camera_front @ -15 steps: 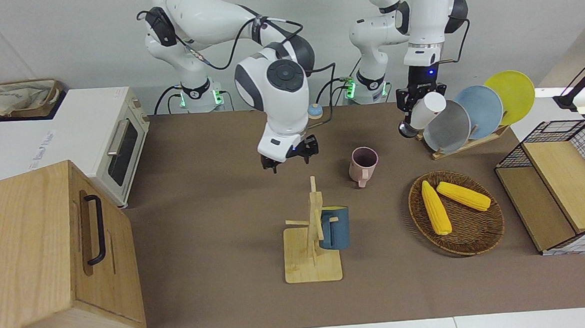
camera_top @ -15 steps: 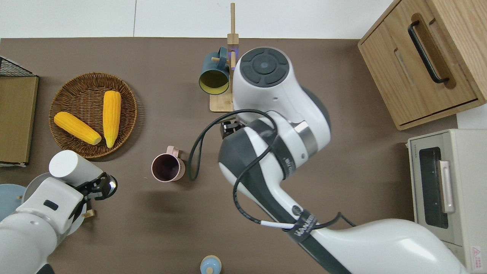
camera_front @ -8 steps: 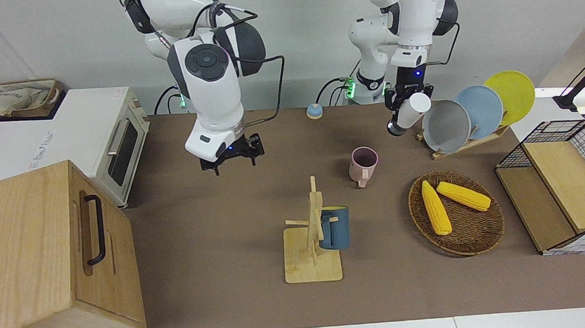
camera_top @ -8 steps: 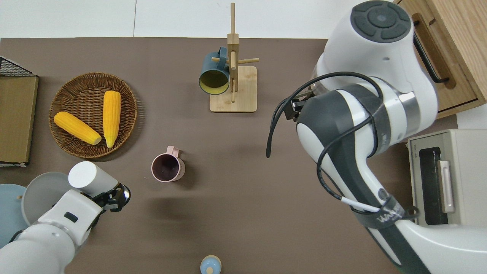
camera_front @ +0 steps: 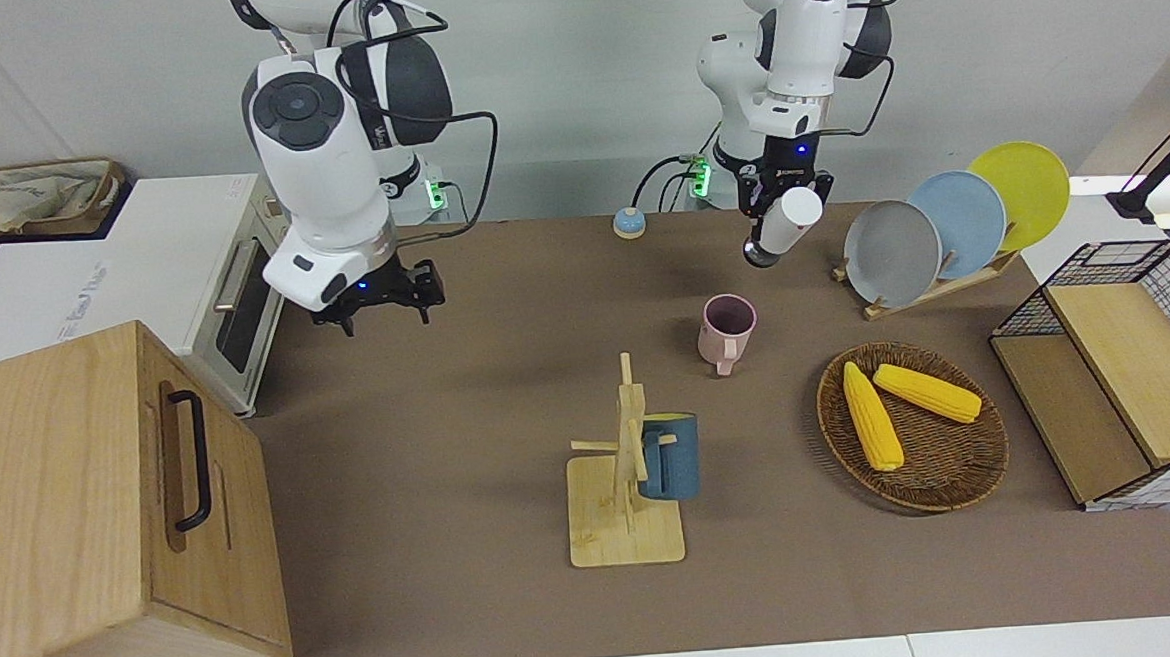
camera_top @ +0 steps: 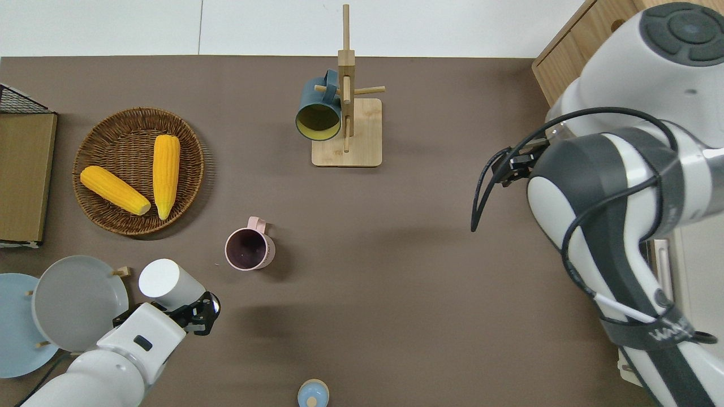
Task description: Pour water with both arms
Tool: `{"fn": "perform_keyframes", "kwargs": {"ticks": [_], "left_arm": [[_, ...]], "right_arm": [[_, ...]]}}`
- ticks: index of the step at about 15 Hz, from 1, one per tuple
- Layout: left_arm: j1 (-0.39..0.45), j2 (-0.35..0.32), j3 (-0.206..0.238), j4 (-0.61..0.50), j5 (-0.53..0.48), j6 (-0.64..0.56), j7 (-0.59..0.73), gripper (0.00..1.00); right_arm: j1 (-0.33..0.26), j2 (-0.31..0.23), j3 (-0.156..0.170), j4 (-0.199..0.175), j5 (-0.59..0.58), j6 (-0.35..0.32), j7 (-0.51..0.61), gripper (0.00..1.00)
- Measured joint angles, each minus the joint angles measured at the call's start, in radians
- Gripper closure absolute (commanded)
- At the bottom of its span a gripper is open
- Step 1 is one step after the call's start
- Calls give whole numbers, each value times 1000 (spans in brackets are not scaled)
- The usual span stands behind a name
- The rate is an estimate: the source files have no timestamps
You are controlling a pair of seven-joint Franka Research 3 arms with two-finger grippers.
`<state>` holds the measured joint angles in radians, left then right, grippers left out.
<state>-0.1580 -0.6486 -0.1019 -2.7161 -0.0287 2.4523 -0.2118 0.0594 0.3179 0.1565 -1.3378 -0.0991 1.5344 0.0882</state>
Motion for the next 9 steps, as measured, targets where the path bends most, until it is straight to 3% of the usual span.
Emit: {"fn": "perform_keyframes", "kwargs": {"ticks": [4,9], "left_arm": [[-51,0,1,-24,-18,0,-7,1000],[-78,1,1,-40,-29,-10,-10,1000]], "right_arm": [[-39,-69,-57,-71,0,7,-23,11],[-40,-134,-131,-140,6,26,-41,11]]}}
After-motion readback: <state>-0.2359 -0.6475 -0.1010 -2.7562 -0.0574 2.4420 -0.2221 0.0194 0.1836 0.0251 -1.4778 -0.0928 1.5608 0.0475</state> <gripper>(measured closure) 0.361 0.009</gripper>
